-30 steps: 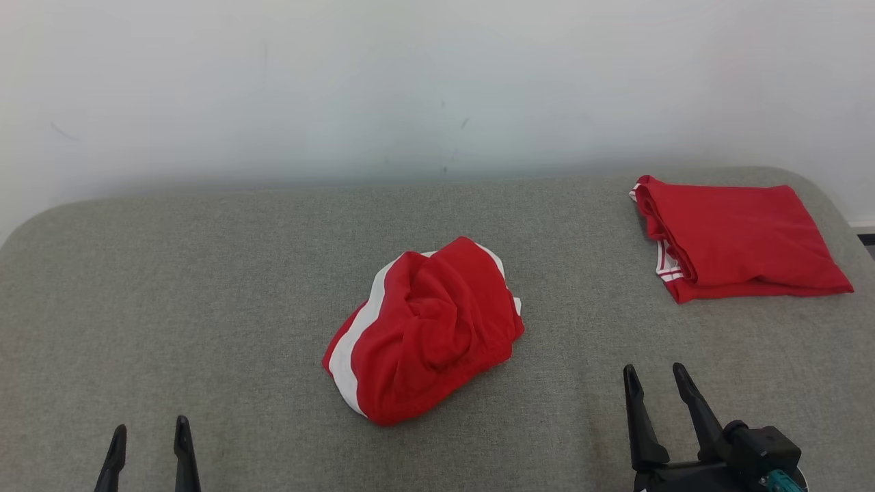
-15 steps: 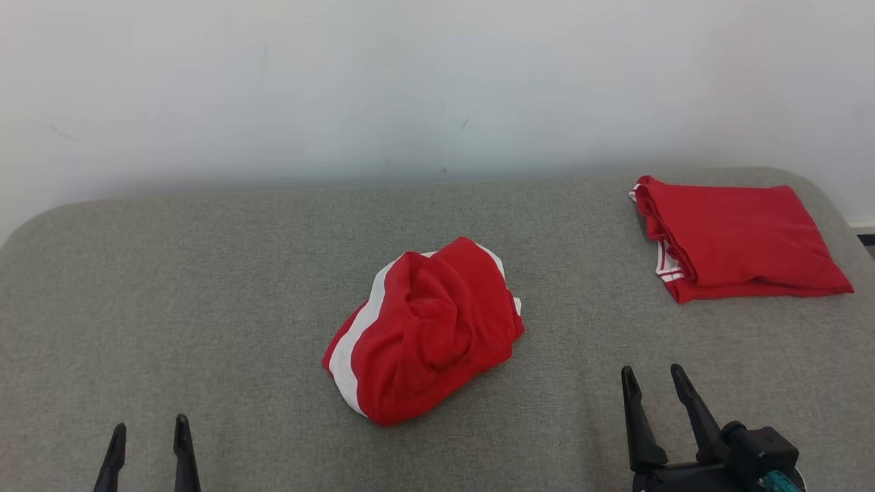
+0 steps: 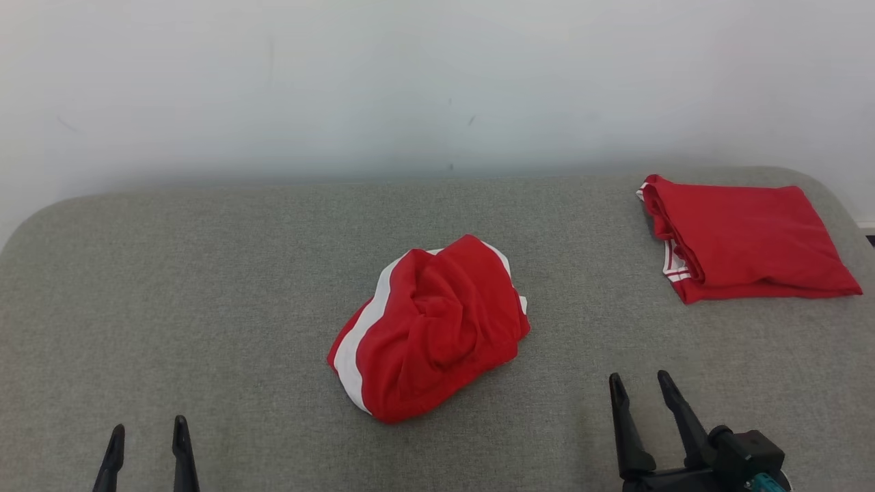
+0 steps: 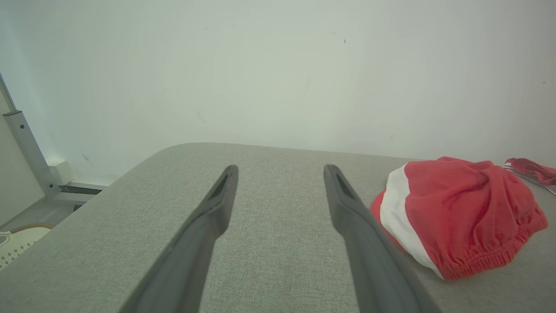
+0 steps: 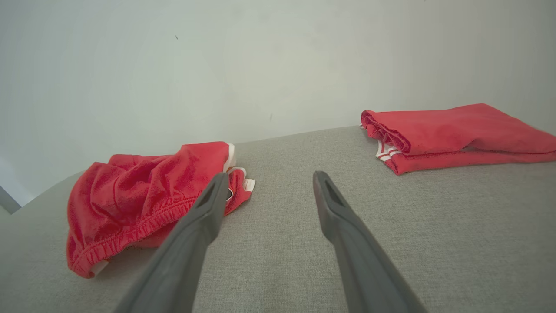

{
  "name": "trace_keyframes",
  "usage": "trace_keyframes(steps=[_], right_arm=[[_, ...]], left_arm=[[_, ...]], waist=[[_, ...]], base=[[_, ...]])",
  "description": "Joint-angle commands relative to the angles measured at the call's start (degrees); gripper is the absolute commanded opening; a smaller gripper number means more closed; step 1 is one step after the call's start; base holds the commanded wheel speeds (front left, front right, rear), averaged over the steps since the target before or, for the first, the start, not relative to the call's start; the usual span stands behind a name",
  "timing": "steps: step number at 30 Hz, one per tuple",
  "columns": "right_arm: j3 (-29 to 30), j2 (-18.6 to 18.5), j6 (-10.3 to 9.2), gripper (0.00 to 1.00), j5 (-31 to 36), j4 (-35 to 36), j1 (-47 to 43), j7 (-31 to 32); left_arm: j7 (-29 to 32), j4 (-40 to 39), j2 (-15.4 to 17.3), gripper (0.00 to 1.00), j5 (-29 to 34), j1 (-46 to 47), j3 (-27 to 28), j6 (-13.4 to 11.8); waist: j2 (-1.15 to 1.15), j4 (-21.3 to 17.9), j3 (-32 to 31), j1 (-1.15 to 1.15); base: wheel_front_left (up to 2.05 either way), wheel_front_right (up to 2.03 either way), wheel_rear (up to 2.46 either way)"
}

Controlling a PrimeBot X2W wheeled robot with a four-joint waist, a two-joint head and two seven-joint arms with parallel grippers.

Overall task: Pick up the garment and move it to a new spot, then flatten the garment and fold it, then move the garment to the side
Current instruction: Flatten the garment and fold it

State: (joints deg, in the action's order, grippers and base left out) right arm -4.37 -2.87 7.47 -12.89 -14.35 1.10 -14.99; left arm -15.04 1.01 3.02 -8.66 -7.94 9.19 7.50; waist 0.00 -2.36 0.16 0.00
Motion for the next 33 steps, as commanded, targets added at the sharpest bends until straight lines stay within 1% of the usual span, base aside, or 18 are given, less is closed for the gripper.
trace_keyframes(steps=[1,4,9,13,16,19,22,26,28,29,30,31,32,33], right_arm=[[-0.9,0.0,0.03,1.0,-0.6,-0.7,0.0,-0.2],[-2.1,0.0,0.03,1.0,-1.4,-1.1,0.6,-0.2],[-6.8,0.0,0.03,1.0,-3.0,-3.3,3.1,-0.2],[-10.8,0.0,0.03,1.0,-5.2,-6.9,6.9,-0.2],[-13.6,0.0,0.03,1.0,-3.6,-8.1,10.7,-0.2],[-15.1,0.0,0.03,1.0,-3.4,-9.6,13.3,-0.2],[-16.7,0.0,0.03,1.0,-1.9,-14.0,16.4,-0.2],[-18.5,0.0,0.03,1.0,-2.9,-20.0,20.0,-0.2],[-20.0,0.0,0.03,1.0,-2.7,-24.7,21.3,-0.2],[-21.5,0.0,0.03,1.0,-3.0,-28.4,23.8,-0.2],[-22.2,0.0,0.03,1.0,-3.7,-30.3,24.5,-0.2],[-23.0,0.0,0.03,0.46,-4.2,-31.9,25.0,-0.2],[-23.7,0.0,0.03,0.21,-4.6,-33.1,25.7,-0.2],[-24.2,0.0,0.03,0.0,-5.2,-34.0,26.3,-0.2]], left_arm=[[-0.2,0.1,-0.1,1.0,0.0,0.6,-0.2,0.0],[-0.2,0.3,-0.1,1.0,0.0,1.1,-0.7,0.0],[-0.2,0.7,-0.1,1.0,-0.3,2.5,-2.0,0.0],[-0.2,1.1,-0.1,1.0,-0.6,3.5,-3.0,-0.1],[-0.2,1.3,-0.1,1.0,-0.7,4.3,-3.9,-0.1],[-0.2,1.5,-0.1,1.0,-1.0,5.2,-4.6,-0.1],[-0.2,1.8,-0.1,1.0,-1.2,5.6,-5.3,-0.1],[-0.2,2.3,-0.1,1.0,-1.3,6.1,-6.3,-0.1],[-0.2,2.6,-0.1,1.0,-1.4,6.4,-6.5,-0.1],[-0.2,2.8,-0.2,1.0,-1.5,6.5,-7.0,-0.1],[-0.2,2.9,-0.1,1.0,-1.6,6.5,-7.1,-0.1],[-0.2,3.0,-0.1,1.0,-1.7,6.5,-7.2,-0.1],[-0.2,3.1,-0.1,1.0,-1.7,6.4,-7.3,-0.1],[-0.2,3.3,-0.1,1.0,-1.8,6.3,-7.4,-0.1]], waist=[[0.0,0.4,0.2,0.0],[0.0,1.0,0.5,0.0],[0.0,3.0,1.6,0.0],[0.0,4.9,2.9,0.0],[0.0,6.5,3.8,0.0],[0.0,8.0,4.5,0.0],[0.0,9.5,4.9,0.0],[0.0,11.6,4.9,0.0],[0.0,12.5,4.8,0.0],[0.0,13.3,4.6,0.0],[0.0,13.5,4.5,0.0],[0.0,13.7,4.3,0.0],[0.0,13.9,4.2,0.0],[0.0,14.0,4.1,0.0]], base=[[0.0,0.0,0.0],[0.0,0.0,0.0],[0.0,0.0,0.0],[0.0,0.0,0.0],[0.0,0.0,0.0],[0.0,0.0,0.0],[0.0,0.0,0.0],[0.0,0.0,0.0],[0.0,0.0,0.0],[0.0,0.0,0.0],[0.0,0.0,0.0],[0.0,0.0,0.0],[0.0,0.0,0.0],[0.0,0.0,0.0]])
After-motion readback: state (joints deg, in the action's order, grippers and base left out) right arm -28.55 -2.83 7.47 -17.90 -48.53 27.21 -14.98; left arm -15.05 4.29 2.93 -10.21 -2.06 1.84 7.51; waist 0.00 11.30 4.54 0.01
